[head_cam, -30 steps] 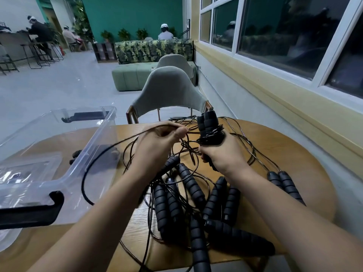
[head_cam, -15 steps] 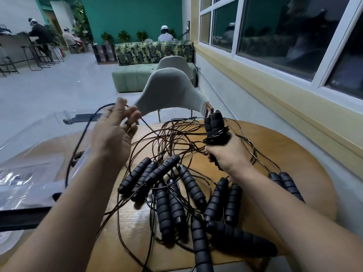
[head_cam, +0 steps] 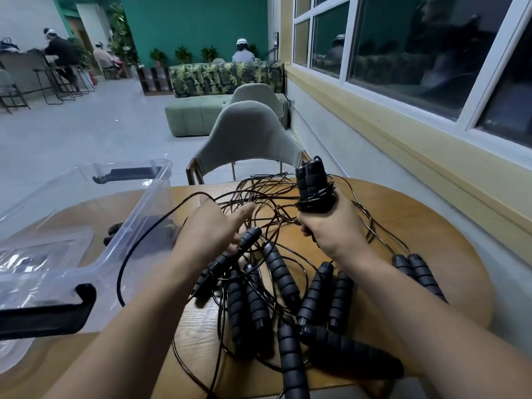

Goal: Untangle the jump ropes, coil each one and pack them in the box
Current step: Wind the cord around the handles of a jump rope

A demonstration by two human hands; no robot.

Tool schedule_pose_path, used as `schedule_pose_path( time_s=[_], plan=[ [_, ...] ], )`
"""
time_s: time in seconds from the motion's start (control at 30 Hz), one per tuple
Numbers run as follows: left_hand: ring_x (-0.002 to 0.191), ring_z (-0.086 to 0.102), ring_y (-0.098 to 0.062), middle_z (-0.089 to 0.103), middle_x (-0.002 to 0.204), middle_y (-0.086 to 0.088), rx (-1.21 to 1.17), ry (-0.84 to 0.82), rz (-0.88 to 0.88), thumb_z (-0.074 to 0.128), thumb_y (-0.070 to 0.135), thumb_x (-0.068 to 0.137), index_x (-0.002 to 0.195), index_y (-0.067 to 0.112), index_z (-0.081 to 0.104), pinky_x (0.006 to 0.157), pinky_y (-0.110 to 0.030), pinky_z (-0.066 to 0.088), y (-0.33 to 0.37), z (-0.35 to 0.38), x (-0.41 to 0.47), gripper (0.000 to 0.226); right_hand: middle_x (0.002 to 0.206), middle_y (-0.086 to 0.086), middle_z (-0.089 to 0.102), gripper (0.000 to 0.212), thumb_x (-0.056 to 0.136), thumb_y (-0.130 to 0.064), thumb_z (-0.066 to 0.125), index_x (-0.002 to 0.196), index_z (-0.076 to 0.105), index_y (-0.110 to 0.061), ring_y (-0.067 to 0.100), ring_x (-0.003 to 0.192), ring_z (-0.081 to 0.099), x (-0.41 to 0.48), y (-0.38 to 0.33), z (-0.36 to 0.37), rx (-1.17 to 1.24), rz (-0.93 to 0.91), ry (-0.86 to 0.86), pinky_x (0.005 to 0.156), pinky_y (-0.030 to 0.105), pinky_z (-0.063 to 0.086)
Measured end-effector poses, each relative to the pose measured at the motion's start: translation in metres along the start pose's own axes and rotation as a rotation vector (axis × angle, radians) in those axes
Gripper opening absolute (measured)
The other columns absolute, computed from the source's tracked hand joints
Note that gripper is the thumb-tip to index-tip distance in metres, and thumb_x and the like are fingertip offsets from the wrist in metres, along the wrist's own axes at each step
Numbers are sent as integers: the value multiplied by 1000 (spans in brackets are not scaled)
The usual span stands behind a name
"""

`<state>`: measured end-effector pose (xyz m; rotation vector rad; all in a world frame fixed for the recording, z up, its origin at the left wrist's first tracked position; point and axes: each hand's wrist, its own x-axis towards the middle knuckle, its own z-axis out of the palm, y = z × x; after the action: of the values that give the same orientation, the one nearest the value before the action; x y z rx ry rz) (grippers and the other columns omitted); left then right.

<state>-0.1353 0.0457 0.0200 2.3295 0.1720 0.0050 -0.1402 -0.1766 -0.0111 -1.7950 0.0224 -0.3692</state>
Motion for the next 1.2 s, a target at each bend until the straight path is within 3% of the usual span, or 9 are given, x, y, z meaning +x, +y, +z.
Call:
schedule_pose_path(
  time_s=[0.1, 0.3, 0.4, 0.57, 0.67, 0.8, 1.0, 1.1, 1.2],
  plan=[
    [55, 74, -16, 75, 62, -3, 156, -50, 46, 41, 77, 98, 85, 0, 70, 82, -36, 57, 1, -10, -12, 83, 78, 8, 74, 28, 82, -3, 78, 100, 63, -18, 25, 64, 70, 2, 0, -2, 9, -6, 16, 71, 59, 63],
    [75, 69, -32, 72, 70, -14, 309, 190, 153, 29, 52, 113, 75, 5, 65, 94, -49, 53, 0, -43, -4, 69, 81, 14, 73, 27, 82, 0, 77, 102, 64, -12, 30, 66, 70, 5, -4, -8, 35, 2, 49, 70, 59, 62],
    [68, 70, -32, 72, 64, -14, 331, 128, 72, 27, 58, 111, 73, 0, 72, 91, -46, 55, -6, -40, -2, 83, 83, 15, 74, 27, 83, 0, 78, 102, 65, -14, 27, 66, 69, 6, -5, -8, 58, 22, 54, 71, 58, 62],
    [62, 72, -29, 74, 68, -13, 418, -47, -11, 34, 44, 114, 112, -3, 72, 68, -37, 57, -9, -48, 3, 61, 85, 15, 74, 27, 85, 1, 77, 105, 67, -12, 24, 66, 69, 6, -4, -8, 93, 33, 61, 70, 53, 63],
    [74, 76, -35, 76, 71, -16, 508, -65, -18, 34, 18, 114, 146, 15, 57, 83, -42, 62, -12, -48, 1, 40, 90, 18, 74, 27, 86, 2, 77, 107, 65, -11, 21, 66, 69, 6, -6, -8, 87, 31, 66, 69, 47, 63],
    [71, 65, -29, 67, 71, -12, 703, 59, 88, 47, 45, 111, 78, 1, 68, 67, -35, 49, -6, -47, -2, 59, 91, 21, 73, 28, 85, 5, 77, 108, 65, -6, 21, 65, 68, 5, -7, -8, 84, 28, 59, 67, 46, 63],
    [54, 66, -16, 75, 68, -8, 23, -434, 154, 63, 42, 104, 81, 9, 78, 50, -22, 49, 14, -30, -30, 43, 85, 18, 70, 29, 85, 8, 76, 108, 63, -4, 20, 64, 66, 1, -9, -2, 112, 43, 28, 64, 40, 61],
    [58, 70, -24, 76, 73, -6, -151, -282, 309, 64, 42, 103, 84, 13, 75, 53, -31, 54, 21, -9, -28, 36, 84, 10, 72, 28, 85, 6, 78, 107, 65, -5, 17, 64, 68, -2, -9, 2, 99, 31, -9, 60, 30, 57],
    [62, 71, -14, 73, 69, 5, 23, 9, 441, 67, 53, 98, 80, 25, 70, 62, -37, 58, 20, 13, -20, 34, 81, 8, 73, 27, 84, 1, 82, 103, 65, -9, 18, 64, 69, -8, -8, 8, 64, -7, -36, 59, 35, 58]
  ],
)
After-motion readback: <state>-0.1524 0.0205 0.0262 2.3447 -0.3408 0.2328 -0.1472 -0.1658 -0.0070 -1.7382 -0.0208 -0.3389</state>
